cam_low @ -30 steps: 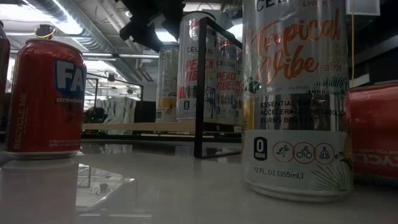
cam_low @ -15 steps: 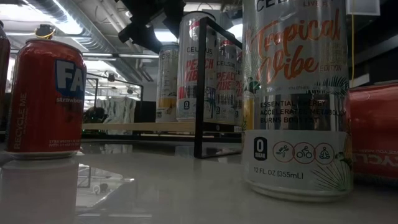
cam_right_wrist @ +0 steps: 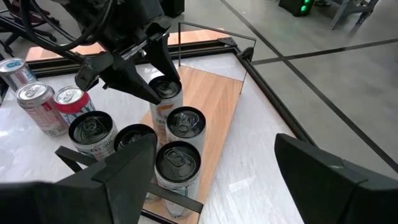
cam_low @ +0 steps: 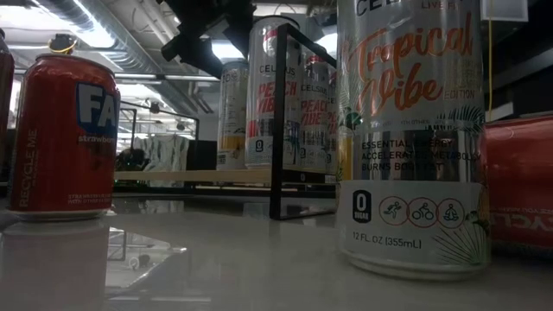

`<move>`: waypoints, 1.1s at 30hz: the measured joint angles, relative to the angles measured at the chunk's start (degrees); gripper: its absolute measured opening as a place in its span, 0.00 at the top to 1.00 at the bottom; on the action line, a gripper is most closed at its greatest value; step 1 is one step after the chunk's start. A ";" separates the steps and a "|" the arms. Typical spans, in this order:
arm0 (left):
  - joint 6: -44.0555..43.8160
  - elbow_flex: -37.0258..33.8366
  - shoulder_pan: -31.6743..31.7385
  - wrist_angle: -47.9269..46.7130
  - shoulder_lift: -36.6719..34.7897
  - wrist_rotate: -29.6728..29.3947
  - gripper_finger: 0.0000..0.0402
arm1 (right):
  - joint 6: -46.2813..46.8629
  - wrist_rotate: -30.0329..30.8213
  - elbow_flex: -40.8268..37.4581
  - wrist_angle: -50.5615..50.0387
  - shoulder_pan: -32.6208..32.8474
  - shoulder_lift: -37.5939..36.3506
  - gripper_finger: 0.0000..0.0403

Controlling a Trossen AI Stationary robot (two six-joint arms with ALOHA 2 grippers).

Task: Place canned beverage on shelf
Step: Put the top white-yellow soda can on the shelf aligned with the other white-yellow soda can

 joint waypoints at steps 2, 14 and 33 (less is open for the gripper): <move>0.05 0.00 0.00 -0.19 0.00 0.00 0.24 | 0.00 0.00 0.00 0.00 -0.01 0.00 0.20; 1.26 0.00 0.00 -1.09 -0.07 0.79 0.38 | 0.00 -0.02 0.00 0.00 0.00 0.00 0.20; 13.12 0.15 0.92 -0.49 -1.05 9.57 0.39 | 0.00 -0.02 0.00 0.00 0.00 0.00 0.20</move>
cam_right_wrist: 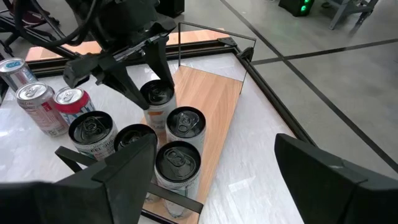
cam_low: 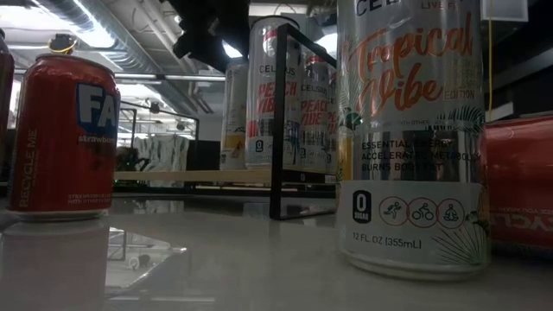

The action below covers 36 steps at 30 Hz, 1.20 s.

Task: Place canned beverage on shelf
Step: Put the top white-yellow soda can on the shelf aligned with the other white-yellow soda can

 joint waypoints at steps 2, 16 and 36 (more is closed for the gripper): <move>0.82 -0.02 0.26 -0.11 -0.46 1.43 0.39 | 0.01 0.02 0.00 0.00 -0.01 0.00 0.20; 7.63 -0.11 1.49 1.45 -1.74 9.85 0.39 | 0.00 0.00 0.00 0.00 0.00 0.00 0.20; 20.56 -0.20 5.29 5.16 -1.66 20.65 0.39 | 0.00 0.00 0.00 0.00 0.00 0.00 0.20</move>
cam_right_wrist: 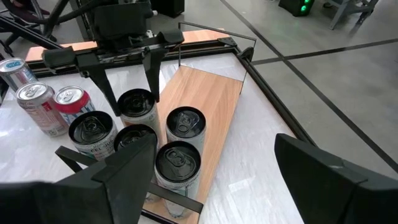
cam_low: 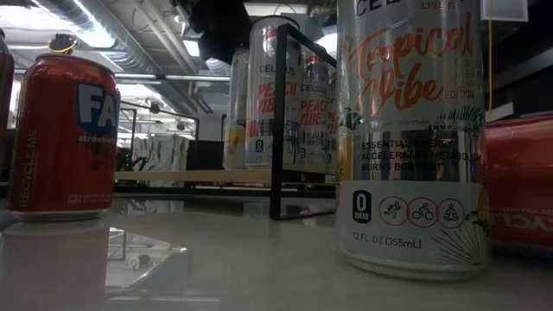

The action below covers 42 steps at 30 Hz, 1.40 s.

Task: Place canned beverage on shelf
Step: Put the top white-yellow soda can on the shelf aligned with the other white-yellow soda can

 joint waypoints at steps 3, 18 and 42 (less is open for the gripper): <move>-0.01 0.00 0.57 -0.30 0.00 0.68 0.39 | 0.01 0.00 0.00 0.00 0.00 0.00 0.20; -0.13 0.00 0.72 -0.28 0.00 0.48 0.39 | 0.02 0.00 0.00 -0.02 0.00 0.00 0.20; -0.36 0.02 0.72 -0.44 -0.02 0.30 0.18 | 0.00 0.00 0.00 -0.01 0.00 0.01 0.20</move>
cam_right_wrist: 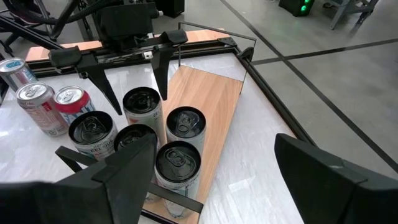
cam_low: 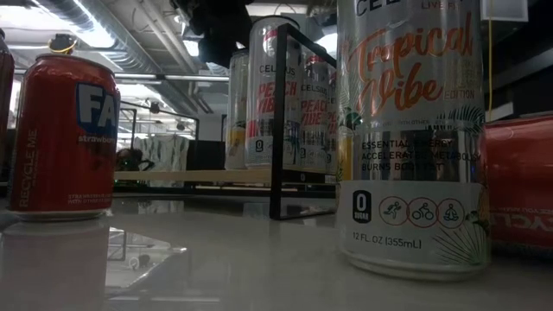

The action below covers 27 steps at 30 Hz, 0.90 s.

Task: Place canned beverage on shelf
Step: Put the top white-yellow soda can on the shelf aligned with the other white-yellow soda can

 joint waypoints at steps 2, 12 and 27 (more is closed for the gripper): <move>-0.02 0.00 0.00 0.08 0.00 0.02 0.18 | 0.01 0.00 0.00 0.00 0.00 -0.01 0.20; -0.16 0.00 0.00 0.15 -0.02 0.11 0.19 | 0.01 0.00 0.00 -0.01 0.00 -0.01 0.20; -0.16 0.00 0.00 4.24 -0.04 0.11 0.19 | 0.01 0.00 0.00 -0.01 -0.01 -0.01 0.20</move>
